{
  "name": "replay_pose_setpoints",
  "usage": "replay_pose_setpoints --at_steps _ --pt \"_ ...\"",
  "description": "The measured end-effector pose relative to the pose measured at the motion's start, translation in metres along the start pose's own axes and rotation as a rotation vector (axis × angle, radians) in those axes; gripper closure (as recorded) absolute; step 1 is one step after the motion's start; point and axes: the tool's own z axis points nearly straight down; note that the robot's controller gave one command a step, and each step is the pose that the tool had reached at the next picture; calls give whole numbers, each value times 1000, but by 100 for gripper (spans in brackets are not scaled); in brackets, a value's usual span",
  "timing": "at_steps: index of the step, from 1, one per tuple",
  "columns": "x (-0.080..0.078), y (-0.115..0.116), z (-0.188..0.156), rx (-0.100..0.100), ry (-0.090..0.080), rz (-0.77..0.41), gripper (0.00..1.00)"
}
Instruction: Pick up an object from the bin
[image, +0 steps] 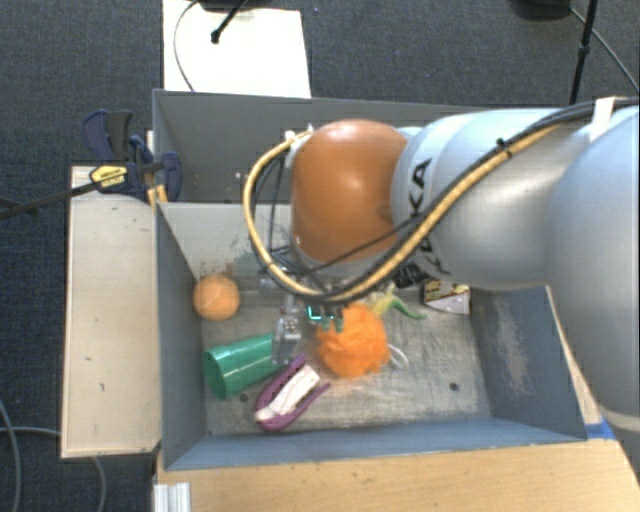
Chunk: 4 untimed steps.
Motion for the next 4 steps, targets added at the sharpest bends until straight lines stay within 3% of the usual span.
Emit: replay_pose_setpoints --at_steps 1,2,3,4 --pt "-2 -1 -5 -2 -8 6 0" --pt "11 33 27 0 -11 -167 0" --pt "6 55 24 -1 -10 -282 0" --pt "8 55 32 0 -6 -312 0"
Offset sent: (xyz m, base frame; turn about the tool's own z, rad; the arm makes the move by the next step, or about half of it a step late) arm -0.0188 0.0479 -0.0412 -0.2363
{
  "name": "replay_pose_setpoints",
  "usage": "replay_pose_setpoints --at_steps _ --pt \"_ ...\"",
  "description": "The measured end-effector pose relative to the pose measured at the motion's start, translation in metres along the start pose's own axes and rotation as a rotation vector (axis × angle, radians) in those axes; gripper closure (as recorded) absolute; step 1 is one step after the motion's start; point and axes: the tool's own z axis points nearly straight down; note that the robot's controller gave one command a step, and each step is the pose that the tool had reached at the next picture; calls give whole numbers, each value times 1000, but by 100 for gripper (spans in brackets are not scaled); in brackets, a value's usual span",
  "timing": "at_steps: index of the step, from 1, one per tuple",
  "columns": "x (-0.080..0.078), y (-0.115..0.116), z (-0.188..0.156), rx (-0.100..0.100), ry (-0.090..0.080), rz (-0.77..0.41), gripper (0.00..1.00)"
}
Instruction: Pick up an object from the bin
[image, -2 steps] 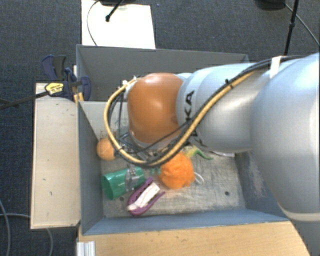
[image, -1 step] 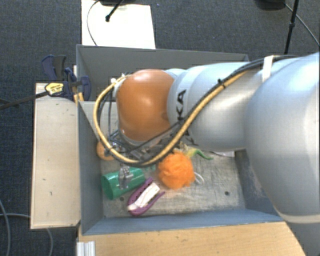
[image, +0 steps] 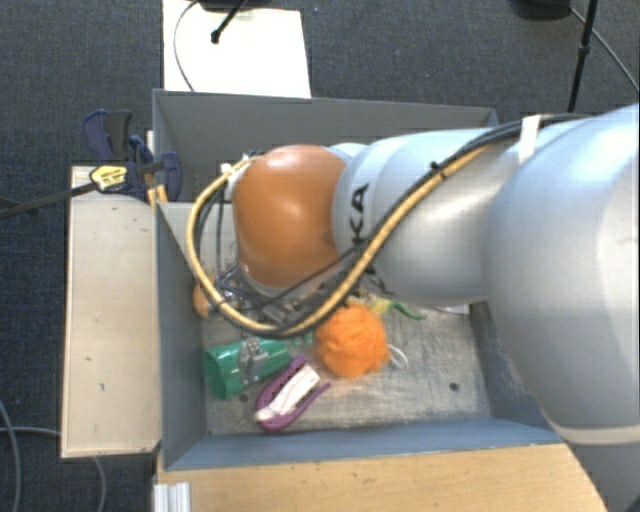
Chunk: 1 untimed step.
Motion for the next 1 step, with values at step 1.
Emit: replay_pose_setpoints --at_steps 1 --pt "9 -6 76 -1 -6 6 0"
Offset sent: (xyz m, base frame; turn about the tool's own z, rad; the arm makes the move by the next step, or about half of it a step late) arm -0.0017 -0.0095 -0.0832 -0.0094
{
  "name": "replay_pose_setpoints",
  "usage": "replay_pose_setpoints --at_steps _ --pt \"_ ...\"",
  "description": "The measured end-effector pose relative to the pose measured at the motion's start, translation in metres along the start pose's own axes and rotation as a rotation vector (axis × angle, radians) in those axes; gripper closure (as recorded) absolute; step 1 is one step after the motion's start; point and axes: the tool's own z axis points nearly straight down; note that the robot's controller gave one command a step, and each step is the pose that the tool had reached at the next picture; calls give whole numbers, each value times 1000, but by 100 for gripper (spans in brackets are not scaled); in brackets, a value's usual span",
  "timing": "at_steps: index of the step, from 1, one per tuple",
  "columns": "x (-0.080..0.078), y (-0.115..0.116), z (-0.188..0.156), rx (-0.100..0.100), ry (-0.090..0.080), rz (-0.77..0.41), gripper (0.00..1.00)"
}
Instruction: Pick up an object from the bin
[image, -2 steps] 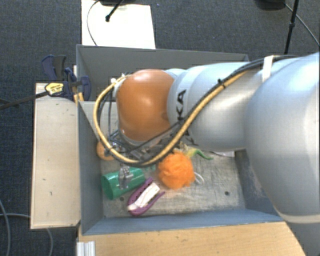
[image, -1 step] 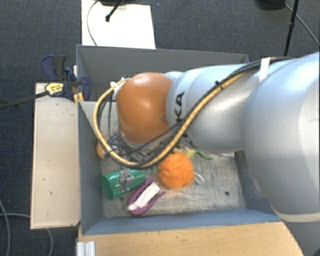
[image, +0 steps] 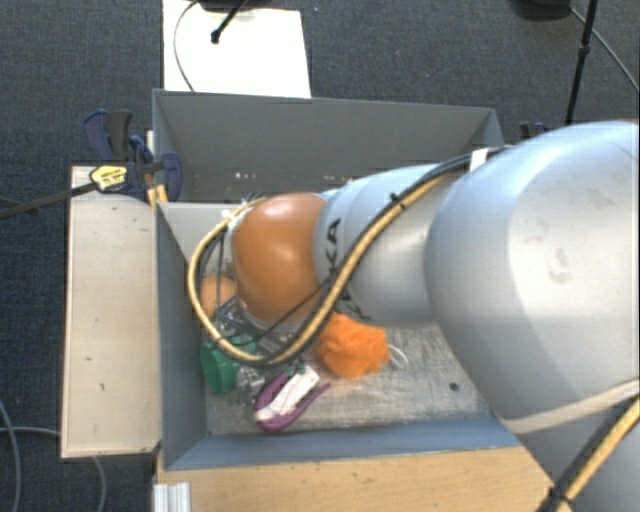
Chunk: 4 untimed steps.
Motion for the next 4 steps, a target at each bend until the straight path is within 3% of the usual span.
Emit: replay_pose_setpoints --at_steps 1,4 --pt "-6 -1 17 2 11 3 100" --pt "-4 -1 4 0 4 5 100"
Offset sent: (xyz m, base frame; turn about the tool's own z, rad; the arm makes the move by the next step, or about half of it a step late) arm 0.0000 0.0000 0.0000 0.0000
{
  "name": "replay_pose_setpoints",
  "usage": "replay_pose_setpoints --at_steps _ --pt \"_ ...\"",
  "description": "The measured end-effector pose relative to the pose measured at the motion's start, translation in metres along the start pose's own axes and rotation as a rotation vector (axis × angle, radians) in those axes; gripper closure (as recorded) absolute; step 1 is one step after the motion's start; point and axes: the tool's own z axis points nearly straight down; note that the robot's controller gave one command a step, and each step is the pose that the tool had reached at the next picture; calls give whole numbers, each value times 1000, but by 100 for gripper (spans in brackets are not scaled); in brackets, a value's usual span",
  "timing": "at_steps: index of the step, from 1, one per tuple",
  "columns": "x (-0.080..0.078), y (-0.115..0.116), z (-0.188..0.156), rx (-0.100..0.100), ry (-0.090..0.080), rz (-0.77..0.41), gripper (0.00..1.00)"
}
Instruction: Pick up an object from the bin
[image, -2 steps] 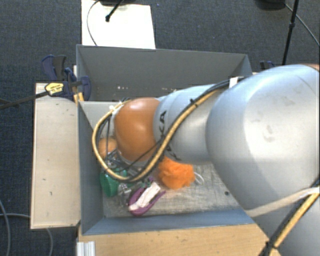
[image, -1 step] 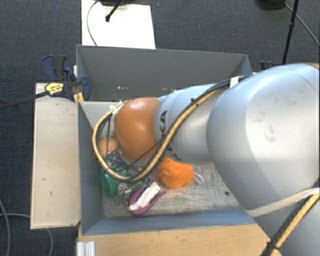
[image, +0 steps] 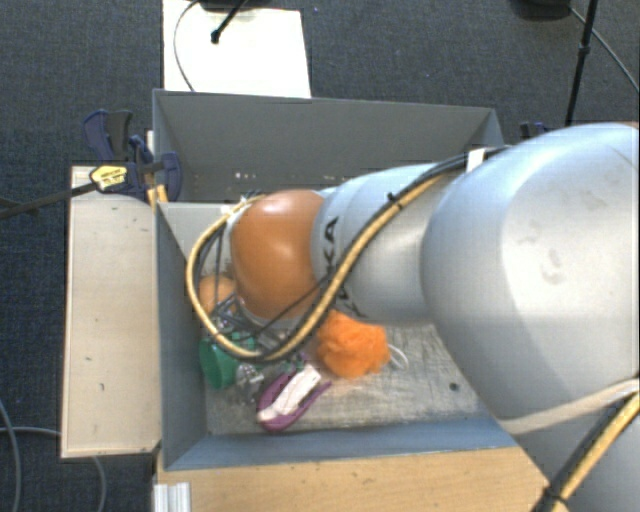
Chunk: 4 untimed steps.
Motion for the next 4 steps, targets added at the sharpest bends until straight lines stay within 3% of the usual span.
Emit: replay_pose_setpoints --at_steps 3,4 --pt "2 0 -42 1 5 5 100" --pt "0 0 -57 1 -2 6 100"
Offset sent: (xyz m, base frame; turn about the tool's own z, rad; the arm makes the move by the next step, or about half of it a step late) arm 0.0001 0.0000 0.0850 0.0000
